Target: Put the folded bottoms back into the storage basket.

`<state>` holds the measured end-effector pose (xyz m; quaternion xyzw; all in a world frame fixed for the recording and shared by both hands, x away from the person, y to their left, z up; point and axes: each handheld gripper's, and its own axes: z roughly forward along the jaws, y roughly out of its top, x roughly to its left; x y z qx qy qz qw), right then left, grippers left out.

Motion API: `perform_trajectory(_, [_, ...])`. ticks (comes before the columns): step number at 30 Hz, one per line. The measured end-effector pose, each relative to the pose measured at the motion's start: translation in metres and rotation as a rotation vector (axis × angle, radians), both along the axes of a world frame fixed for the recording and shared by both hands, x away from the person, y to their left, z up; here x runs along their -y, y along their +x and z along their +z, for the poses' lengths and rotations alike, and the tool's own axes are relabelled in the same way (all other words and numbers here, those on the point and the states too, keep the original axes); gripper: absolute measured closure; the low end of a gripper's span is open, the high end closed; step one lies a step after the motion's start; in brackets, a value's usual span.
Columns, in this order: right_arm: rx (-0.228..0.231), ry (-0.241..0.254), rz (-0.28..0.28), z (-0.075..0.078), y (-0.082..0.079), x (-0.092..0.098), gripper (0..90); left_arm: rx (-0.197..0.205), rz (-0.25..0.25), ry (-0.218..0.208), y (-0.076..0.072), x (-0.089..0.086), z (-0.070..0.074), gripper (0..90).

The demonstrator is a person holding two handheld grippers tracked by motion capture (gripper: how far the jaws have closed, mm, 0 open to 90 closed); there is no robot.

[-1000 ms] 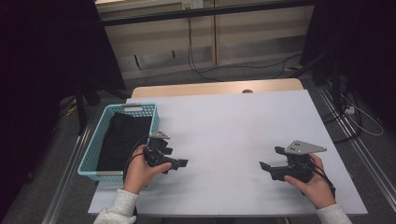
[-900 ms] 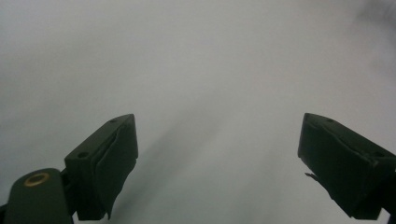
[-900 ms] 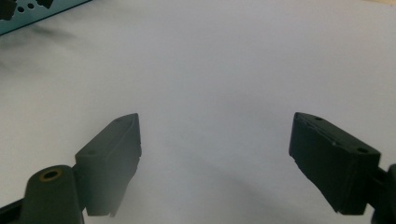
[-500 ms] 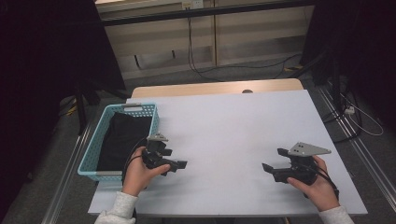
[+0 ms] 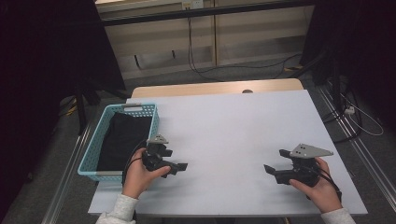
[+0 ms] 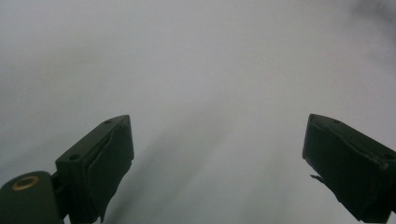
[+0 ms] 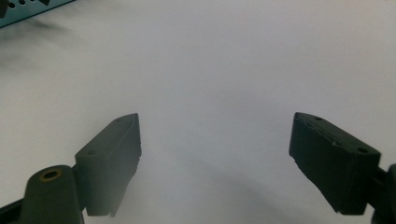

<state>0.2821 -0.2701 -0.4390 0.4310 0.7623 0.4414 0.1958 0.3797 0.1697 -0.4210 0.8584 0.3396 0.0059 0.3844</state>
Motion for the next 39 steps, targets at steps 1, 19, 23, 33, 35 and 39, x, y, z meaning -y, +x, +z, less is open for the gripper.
perform_trajectory(1, [0.001,0.000,0.000,0.000,0.000,0.000,16.2,-0.001,-0.008,0.001,-0.001,0.000,-0.001,8.6])
perform_trajectory(19, [-0.001,-0.010,0.005,-0.001,-0.004,0.004,16.2,0.014,-0.062,-0.012,-0.012,0.001,-0.006,7.9])
perform_trajectory(23, [-0.003,-0.013,0.006,-0.002,-0.004,0.004,16.2,0.012,-0.065,-0.014,-0.014,0.002,-0.007,7.8])
perform_trajectory(33, [-0.007,-0.022,0.013,-0.003,-0.003,0.003,16.2,0.018,-0.059,-0.015,-0.016,0.003,-0.008,7.7])
perform_trajectory(35, [-0.009,-0.023,0.013,-0.004,-0.003,0.002,16.2,0.019,-0.059,-0.016,-0.016,0.003,-0.007,7.7])
perform_trajectory(39, [-0.014,-0.028,0.016,-0.006,-0.002,0.001,16.2,0.029,-0.053,-0.022,-0.016,0.003,-0.007,7.7])
